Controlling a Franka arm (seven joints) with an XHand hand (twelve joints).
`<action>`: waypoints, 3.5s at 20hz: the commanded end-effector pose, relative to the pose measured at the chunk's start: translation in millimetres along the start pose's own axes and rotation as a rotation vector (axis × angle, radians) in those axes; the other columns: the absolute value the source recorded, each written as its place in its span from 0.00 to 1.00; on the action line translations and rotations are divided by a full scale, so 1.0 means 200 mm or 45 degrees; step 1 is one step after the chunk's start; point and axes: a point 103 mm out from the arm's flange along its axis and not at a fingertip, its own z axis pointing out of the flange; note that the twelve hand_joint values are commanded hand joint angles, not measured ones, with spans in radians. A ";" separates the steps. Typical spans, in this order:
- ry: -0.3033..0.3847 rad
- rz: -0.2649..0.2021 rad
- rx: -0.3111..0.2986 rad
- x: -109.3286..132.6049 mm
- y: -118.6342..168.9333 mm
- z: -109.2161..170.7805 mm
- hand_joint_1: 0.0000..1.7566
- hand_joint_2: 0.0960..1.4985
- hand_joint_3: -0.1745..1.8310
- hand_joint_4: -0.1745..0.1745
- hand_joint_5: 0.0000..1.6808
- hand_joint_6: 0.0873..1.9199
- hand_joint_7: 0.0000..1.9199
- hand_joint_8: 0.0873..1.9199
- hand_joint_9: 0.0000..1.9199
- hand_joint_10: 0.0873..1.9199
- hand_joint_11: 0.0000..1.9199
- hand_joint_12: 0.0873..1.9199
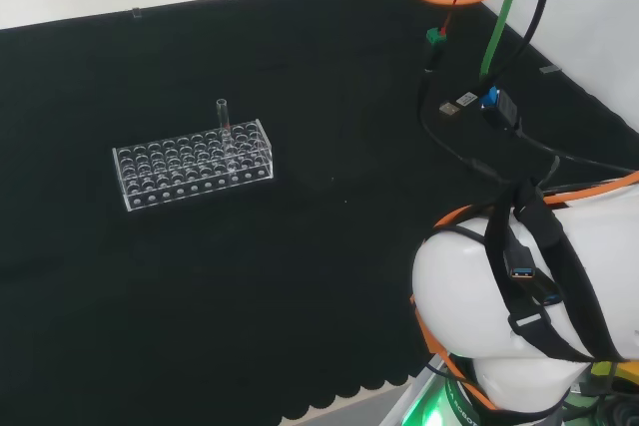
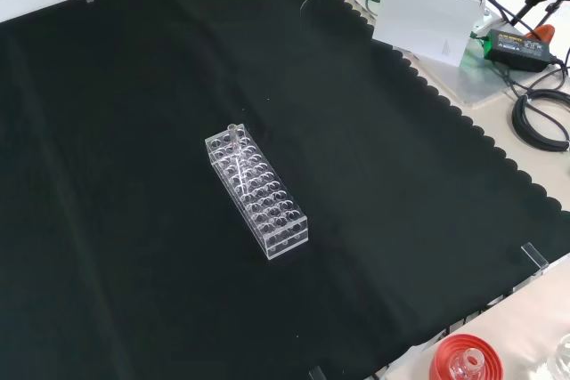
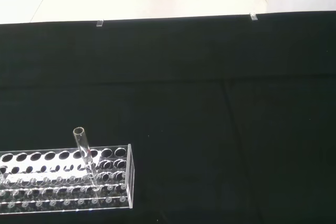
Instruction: Pick up the test tube.
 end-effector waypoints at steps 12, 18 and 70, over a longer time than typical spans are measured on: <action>0.000 -0.075 0.006 0.02 0.05 -0.01 0.35 0.53 0.28 0.28 0.12 0.03 0.10 0.43 0.12 0.48 0.02 0.81; 0.005 -0.149 0.031 0.09 0.18 0.02 0.35 0.53 0.28 0.28 0.12 0.02 0.10 0.43 0.12 0.48 0.02 0.81; 0.247 -0.456 0.616 0.52 0.97 0.82 0.44 0.48 0.27 0.29 0.16 0.01 0.12 0.43 0.14 0.47 0.02 0.80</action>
